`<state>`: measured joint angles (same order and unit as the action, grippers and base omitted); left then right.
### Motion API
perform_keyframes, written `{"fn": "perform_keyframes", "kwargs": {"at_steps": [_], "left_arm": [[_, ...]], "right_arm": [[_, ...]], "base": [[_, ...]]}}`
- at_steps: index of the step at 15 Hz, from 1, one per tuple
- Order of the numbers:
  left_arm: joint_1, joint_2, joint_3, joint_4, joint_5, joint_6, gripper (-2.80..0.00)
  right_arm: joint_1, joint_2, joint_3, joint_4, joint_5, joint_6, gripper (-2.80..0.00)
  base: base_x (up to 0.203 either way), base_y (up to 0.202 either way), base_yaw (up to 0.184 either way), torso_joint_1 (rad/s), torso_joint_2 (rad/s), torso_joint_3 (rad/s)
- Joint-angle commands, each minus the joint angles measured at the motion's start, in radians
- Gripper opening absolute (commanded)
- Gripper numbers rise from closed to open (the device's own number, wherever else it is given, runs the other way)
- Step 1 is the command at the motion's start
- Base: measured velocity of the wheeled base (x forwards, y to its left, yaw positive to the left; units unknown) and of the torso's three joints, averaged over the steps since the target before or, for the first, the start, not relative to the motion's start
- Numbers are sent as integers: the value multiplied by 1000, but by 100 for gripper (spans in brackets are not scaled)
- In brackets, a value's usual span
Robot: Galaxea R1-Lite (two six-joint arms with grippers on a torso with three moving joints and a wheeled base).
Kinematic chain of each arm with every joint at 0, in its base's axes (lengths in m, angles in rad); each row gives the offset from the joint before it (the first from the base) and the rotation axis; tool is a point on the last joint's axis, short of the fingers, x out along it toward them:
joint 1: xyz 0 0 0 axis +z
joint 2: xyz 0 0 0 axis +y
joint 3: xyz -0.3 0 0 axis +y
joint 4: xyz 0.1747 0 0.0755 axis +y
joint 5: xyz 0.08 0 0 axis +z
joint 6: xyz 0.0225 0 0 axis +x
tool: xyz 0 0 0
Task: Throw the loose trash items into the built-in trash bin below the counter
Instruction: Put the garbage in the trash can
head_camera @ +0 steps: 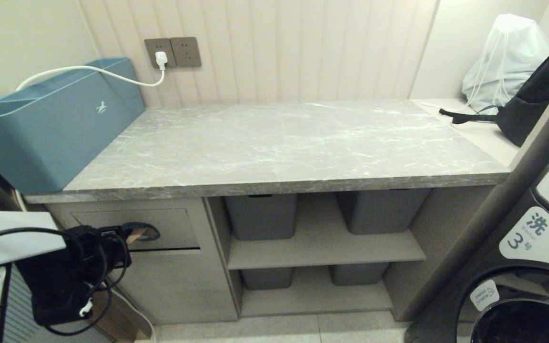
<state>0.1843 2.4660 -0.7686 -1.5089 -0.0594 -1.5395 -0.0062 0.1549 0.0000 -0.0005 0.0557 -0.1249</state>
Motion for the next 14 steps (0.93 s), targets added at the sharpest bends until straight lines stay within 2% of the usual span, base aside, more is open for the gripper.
{"fn": "perform_keyframes", "kwargs": {"at_steps": [1, 8, 10, 14], "left_arm": [[-28, 12, -44, 1, 24, -26, -280], [-66, 95, -237, 115, 114, -60, -280], [-66, 100, -253, 118, 115, -101, -280], [-66, 125, -290, 118, 114, -112, -280]], "right_arm": [[0, 6, 0, -1, 1, -1, -280], [-4, 18, 0, 0, 1, -1, -280], [-5, 23, 0, -1, 1, -1, -280], [-5, 23, 0, -1, 1, -1, -280]], "base": [[0, 0, 0, 0, 0, 0], [0, 0, 0, 0, 0, 0], [0, 0, 0, 0, 0, 0], [0, 0, 0, 0, 0, 0]]}}
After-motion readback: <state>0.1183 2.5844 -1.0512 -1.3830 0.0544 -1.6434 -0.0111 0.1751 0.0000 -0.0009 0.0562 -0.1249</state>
